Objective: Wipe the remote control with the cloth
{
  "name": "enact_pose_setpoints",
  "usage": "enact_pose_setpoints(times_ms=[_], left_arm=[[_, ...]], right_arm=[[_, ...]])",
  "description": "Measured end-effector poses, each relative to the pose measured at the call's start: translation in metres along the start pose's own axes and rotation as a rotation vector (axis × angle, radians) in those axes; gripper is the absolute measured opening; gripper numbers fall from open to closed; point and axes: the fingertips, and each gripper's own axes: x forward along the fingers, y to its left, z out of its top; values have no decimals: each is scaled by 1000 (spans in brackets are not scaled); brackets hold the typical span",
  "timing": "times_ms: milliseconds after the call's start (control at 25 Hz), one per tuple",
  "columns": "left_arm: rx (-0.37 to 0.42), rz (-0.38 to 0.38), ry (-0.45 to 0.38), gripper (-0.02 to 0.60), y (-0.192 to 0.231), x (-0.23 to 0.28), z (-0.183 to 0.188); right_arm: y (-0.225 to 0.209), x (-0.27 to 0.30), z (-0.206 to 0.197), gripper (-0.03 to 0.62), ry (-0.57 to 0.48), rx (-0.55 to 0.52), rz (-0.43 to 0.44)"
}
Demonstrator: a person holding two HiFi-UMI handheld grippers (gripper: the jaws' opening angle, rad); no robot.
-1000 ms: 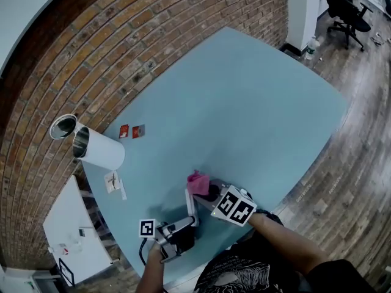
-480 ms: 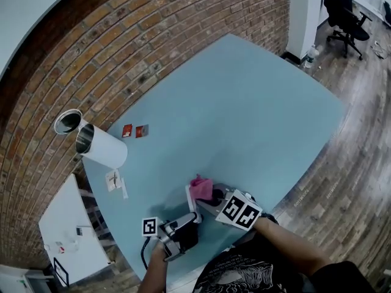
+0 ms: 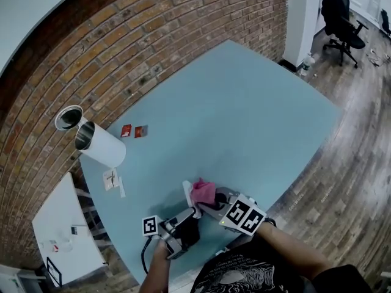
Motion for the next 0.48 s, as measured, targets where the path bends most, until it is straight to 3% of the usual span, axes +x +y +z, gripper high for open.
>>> enact_pose_setpoints(times_ms=[200, 480], left_arm=[[22, -2, -41, 238, 1, 2, 5], [52, -13, -183, 238, -7, 9, 23]], right_arm=[[6, -7, -1, 64, -4, 6, -15], [7, -14, -1, 64, -25, 35, -46]])
